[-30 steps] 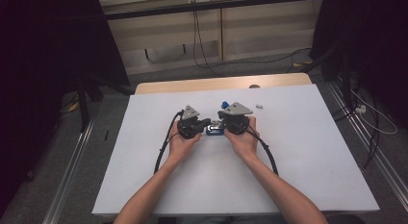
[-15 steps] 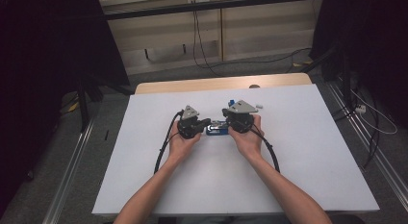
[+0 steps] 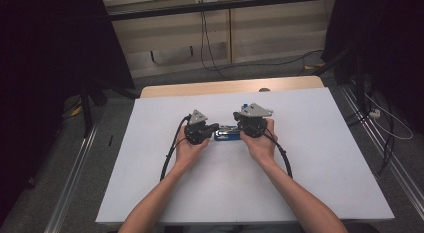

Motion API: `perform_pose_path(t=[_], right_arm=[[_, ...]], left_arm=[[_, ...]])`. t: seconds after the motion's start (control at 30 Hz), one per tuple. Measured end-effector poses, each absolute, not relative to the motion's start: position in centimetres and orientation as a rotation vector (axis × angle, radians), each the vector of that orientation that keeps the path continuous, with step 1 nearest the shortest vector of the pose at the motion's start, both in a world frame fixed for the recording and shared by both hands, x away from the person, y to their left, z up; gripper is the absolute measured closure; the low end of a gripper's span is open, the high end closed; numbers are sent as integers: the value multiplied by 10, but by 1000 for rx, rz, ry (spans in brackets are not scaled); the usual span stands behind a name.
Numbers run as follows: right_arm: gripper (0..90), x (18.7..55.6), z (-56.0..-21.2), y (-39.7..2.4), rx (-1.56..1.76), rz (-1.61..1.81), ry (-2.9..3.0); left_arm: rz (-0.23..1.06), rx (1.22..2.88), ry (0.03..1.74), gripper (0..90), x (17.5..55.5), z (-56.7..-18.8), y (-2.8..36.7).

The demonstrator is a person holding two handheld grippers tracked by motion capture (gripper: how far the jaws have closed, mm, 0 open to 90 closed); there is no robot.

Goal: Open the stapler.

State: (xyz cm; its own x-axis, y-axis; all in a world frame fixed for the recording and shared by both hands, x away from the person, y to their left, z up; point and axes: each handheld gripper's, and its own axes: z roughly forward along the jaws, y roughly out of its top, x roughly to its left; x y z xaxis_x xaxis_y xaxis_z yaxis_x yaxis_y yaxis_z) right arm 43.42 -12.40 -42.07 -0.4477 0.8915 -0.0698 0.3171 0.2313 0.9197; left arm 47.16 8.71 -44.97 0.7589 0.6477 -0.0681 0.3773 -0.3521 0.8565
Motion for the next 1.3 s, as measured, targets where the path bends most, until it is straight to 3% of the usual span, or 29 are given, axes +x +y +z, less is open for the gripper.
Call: perform_pose_path(t=[1.3], right_arm=[[900,430,-420,-151,1157,1190,1843]], left_arm=[[341,1971,779,900,472,-450,88]])
